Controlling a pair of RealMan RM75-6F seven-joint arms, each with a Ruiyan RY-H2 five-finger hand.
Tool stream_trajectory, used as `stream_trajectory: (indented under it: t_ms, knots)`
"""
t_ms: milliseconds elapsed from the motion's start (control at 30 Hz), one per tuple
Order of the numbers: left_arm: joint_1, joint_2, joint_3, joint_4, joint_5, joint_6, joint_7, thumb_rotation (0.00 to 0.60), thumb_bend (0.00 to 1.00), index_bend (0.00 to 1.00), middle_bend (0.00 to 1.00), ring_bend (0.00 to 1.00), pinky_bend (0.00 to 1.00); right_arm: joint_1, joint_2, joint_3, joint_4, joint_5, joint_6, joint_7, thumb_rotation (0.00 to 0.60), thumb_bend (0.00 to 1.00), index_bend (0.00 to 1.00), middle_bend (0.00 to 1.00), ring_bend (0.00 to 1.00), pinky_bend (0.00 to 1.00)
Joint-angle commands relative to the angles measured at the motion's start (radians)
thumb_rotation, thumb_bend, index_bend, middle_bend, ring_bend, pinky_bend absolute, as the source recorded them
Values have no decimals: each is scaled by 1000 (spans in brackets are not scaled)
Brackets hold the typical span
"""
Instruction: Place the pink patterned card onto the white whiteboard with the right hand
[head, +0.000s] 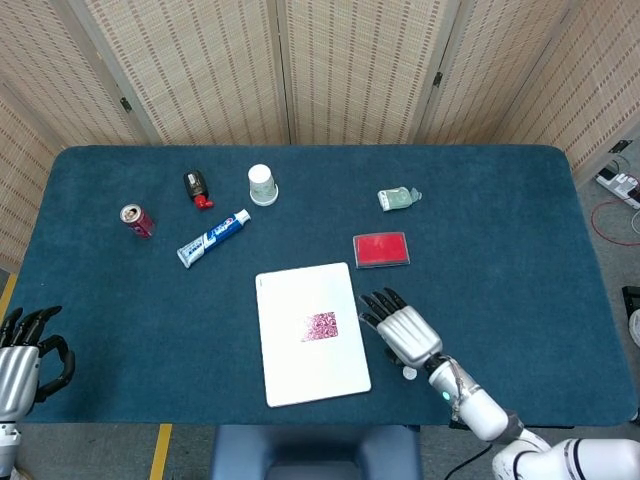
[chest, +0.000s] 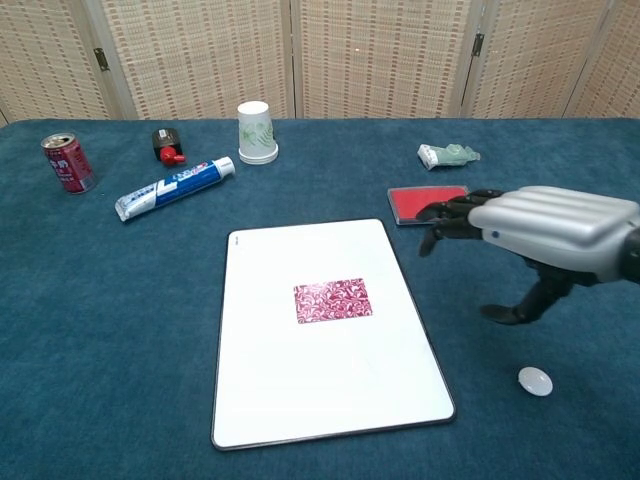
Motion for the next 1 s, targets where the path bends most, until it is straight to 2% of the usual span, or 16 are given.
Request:
stream_trajectory:
  t_ms: [33,167,300,633,1000]
  knots:
    - [-1,2,-1,-5,3,2,4,600,179,217,184,164,0,-89,80,-94,15,-155,85,120,600,352,256,99,21,0]
    - [-5,5,-1,-15,9,1,14,600,179,217,184,164,0,-145,110,-136,54,-250,156,170,600,352,256,98,18,0]
    - [-10,4,-2,-22,11,-3,20,600,180,217,183,164,0,-189,105,-159,106,-286,180,178,600,351,263,98,17,0]
    - [-12,3,-1,-21,12,-4,20,600,179,217,183,164,0,-237,26,-139,224,-293,148,208,600,351,289,99,12,0]
    - [-4,2,3,-4,7,1,-1,600,180,218,184,164,0,-232,-45,-107,268,-297,73,182,600,351,323,102,9,0]
